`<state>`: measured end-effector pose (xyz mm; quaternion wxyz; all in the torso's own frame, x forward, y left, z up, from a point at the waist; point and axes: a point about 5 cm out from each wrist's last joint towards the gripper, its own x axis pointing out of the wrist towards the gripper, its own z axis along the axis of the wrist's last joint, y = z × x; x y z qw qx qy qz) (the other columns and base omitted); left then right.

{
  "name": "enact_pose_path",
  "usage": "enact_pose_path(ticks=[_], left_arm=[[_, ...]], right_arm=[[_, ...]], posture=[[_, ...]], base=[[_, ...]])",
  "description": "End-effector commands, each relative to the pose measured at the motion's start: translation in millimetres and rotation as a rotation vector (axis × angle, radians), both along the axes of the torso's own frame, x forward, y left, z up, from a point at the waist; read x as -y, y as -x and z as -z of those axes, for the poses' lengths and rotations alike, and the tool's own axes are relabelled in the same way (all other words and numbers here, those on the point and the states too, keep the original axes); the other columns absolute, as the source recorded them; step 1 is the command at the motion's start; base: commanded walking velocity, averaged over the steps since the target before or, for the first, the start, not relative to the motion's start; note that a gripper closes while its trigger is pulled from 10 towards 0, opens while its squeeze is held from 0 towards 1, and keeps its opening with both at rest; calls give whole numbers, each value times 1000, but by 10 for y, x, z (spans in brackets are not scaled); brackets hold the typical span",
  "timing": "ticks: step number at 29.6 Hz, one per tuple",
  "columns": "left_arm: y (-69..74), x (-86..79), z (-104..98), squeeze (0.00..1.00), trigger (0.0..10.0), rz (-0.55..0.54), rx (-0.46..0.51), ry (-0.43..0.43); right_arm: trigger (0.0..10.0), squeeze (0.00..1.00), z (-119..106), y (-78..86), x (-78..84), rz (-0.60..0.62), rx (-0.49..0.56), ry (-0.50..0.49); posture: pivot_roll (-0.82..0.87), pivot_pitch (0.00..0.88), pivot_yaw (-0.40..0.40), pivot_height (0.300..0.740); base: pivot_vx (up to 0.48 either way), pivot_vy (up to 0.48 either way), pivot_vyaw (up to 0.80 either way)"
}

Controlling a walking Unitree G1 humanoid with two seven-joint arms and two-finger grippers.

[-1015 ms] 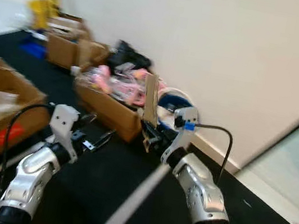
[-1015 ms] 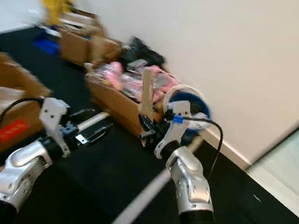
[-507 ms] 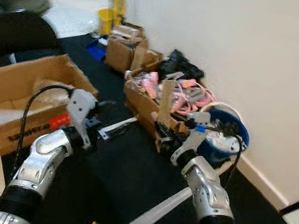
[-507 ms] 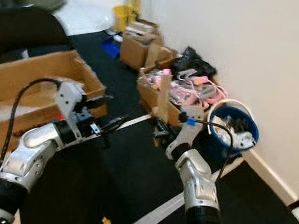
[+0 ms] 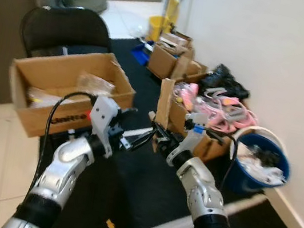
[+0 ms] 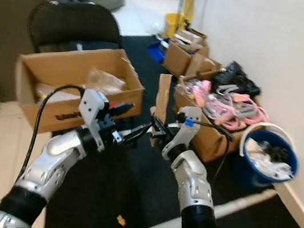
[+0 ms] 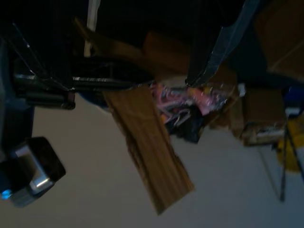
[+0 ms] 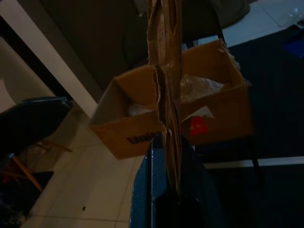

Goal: Picking trash to rubbish bin

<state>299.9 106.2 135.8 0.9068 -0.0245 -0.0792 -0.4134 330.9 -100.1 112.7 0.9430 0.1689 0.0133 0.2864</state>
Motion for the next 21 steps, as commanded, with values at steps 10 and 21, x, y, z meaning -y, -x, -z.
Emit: enact_pose_path(ticks=[10, 21], left_arm=[[31, 26, -27, 0, 10000, -5, -15, 13], [-16, 13, -44, 0, 10000, -40, -11, 34]], right_arm=[[10000, 0, 112, 24, 89, 43, -27, 41], [10000, 0, 88, -1, 41, 26, -18, 50]], posture=[[83, 125, -1, 740], [90, 90, -15, 740]], base=[[0, 0, 0], [104, 0, 0]])
